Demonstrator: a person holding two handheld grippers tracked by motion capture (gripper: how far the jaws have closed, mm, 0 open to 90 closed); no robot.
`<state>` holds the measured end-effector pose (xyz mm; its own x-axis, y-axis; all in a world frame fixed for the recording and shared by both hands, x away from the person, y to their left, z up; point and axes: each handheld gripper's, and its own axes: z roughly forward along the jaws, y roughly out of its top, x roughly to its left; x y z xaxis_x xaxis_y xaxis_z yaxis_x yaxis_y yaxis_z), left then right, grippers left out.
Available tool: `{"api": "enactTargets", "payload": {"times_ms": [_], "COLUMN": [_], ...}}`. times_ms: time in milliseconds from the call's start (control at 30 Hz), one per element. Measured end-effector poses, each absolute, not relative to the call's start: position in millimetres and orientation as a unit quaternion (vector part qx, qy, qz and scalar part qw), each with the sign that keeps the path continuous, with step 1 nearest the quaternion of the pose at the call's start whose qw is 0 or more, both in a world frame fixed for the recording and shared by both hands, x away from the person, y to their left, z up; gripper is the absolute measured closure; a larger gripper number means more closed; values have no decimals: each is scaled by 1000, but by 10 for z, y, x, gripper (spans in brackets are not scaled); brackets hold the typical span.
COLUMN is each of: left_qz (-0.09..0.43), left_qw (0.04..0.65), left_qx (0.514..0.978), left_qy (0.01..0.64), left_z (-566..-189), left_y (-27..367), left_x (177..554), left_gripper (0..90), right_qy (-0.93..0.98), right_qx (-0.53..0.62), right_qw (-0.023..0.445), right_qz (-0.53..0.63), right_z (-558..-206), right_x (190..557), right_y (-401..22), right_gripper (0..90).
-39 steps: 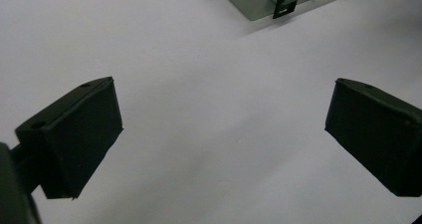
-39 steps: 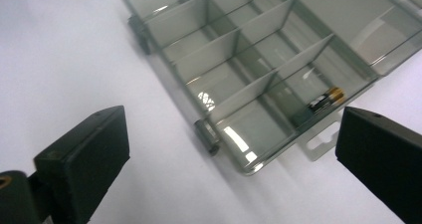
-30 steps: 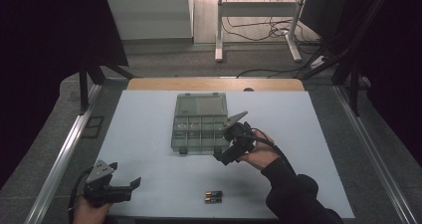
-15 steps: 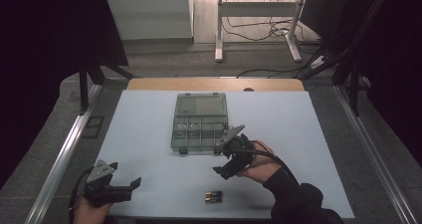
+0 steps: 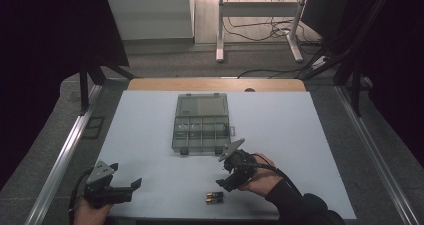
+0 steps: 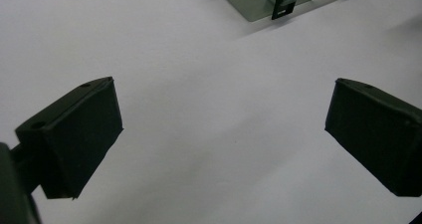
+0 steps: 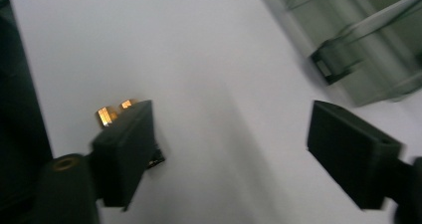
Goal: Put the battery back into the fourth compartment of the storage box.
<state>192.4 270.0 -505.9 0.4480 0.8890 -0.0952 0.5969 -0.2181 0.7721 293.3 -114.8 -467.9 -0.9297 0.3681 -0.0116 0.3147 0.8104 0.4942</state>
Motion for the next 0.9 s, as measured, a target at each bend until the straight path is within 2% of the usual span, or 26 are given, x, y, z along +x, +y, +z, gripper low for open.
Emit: {"api": "enactTargets", "payload": {"times_ms": [67,267,433,533,700,900], "left_qz": [187,187,188,188,187,188], "left_qw": [388,388,387,386,385,384], "left_qx": [757,758,760,760,760,762], "left_qy": [490,489,488,488,488,486], "left_z": [-5060,-5060,-5059,-5060,-5060,-5061], "left_y": [2701,2696,2690,2690,2689,2685], "left_x": [1927,1933,1936,1938,1939,1940], "left_gripper": [21,22,22,22,22,22], "right_qy": [949,947,953,956,963,965], "right_qx": [183,171,150,135,117,112], "right_qw": [46,10,9,3,-14,-20], "right_qz": [254,271,265,261,244,234], "right_z": [-4704,-4819,-4850,-4870,-4929,-4996], "right_x": [2932,2848,2750,2706,2708,2740], "right_y": [-1158,-1165,-1096,-1052,-990,-943], "right_gripper": [274,433,488,555,653,726]}}
